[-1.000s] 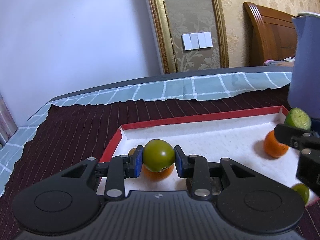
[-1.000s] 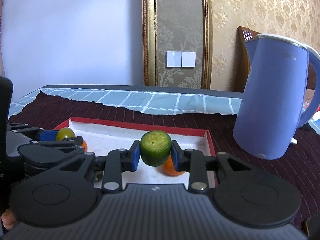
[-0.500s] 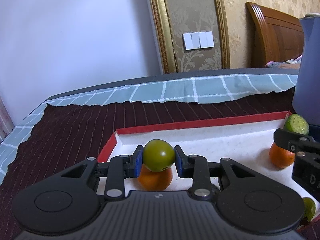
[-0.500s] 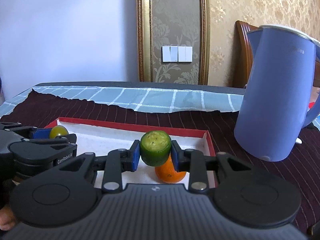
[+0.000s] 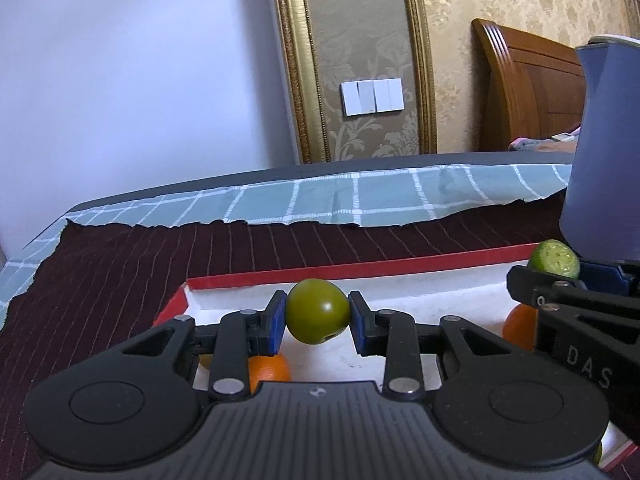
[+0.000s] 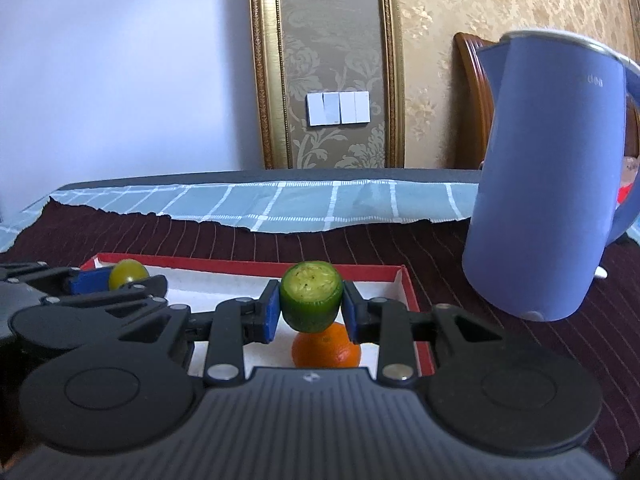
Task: Organize fruits
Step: 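Carry the green tomato-like fruit and green lime over the tray, then open both grippers to drop the green tomato-like fruit and lime into the tray, then grasp the dark cylindrical piece with left gripper while right grasps the brown round fruit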
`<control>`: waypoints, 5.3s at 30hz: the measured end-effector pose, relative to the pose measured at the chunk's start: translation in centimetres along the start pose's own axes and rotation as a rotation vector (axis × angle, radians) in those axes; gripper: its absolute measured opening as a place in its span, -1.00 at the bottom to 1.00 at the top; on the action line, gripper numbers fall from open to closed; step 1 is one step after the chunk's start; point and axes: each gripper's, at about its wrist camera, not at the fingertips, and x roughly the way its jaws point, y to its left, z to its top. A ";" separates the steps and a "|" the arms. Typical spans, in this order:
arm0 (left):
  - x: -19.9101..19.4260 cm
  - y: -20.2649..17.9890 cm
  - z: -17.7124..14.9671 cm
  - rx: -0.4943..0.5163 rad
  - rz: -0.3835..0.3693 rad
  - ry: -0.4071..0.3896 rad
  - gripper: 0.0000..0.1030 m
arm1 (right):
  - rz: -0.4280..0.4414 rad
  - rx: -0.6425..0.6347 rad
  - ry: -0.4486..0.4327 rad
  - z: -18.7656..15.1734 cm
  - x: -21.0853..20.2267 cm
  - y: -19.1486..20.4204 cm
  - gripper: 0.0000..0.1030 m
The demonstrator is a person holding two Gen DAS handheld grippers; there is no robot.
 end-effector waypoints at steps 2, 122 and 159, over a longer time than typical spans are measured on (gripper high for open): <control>0.0 -0.2 -0.1 0.010 -0.008 -0.004 -0.38 | 0.000 0.000 -0.001 -0.1 0.1 -0.1 -0.41; -13.1 6.1 -11.4 -0.036 -0.091 0.035 -0.39 | 0.021 0.107 0.065 -8.9 -10.9 -1.3 1.00; -11.6 8.1 -11.7 -0.090 -0.044 0.066 -0.38 | 0.141 -0.214 0.125 -8.6 -9.9 6.6 -0.45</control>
